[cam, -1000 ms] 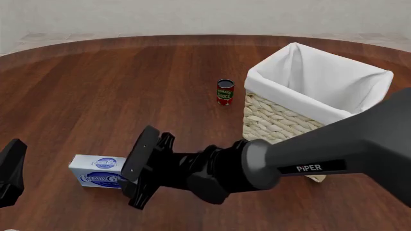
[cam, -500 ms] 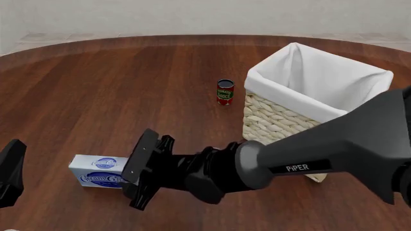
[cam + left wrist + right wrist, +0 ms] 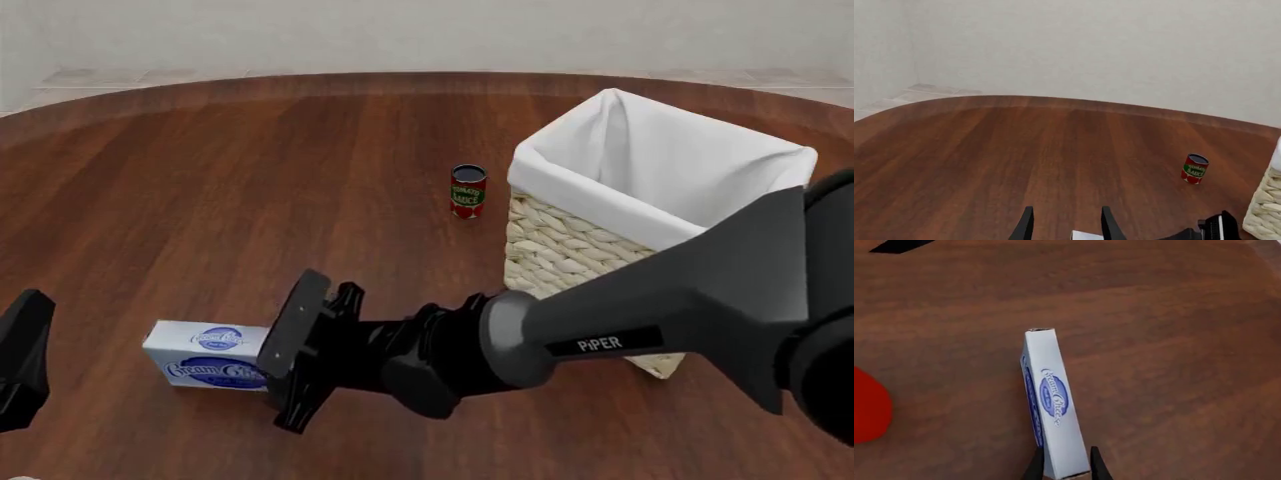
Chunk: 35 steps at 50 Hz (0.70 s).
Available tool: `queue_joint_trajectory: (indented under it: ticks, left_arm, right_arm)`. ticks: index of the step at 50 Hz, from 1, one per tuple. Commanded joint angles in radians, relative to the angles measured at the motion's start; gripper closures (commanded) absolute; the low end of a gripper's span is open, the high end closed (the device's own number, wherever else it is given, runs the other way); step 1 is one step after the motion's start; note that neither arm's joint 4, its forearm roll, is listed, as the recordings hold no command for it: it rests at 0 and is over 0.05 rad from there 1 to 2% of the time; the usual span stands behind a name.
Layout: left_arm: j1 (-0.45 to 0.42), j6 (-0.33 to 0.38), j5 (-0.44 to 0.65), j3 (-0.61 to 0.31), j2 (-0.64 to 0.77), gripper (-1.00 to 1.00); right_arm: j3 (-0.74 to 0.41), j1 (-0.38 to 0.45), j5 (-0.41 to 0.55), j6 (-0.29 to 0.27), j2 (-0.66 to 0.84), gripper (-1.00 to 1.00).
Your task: Pick up the cream cheese box, and put it in the basket.
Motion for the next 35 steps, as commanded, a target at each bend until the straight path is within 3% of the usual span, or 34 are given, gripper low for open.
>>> queue_joint_trajectory:
  ticks: [1, 35]
  left_arm:
    - [0.0, -0.001, 0.0, 0.0, -0.001, -1.0]
    - [-0.002, 0.001, -0.016, 0.0, 0.013, -1.0]
  right_arm:
    - [0.002, 0.002, -0.001, 0.006, -0.003, 1.0]
    - [0.039, 0.018, -0.003, 0.009, -0.082, 1.0]
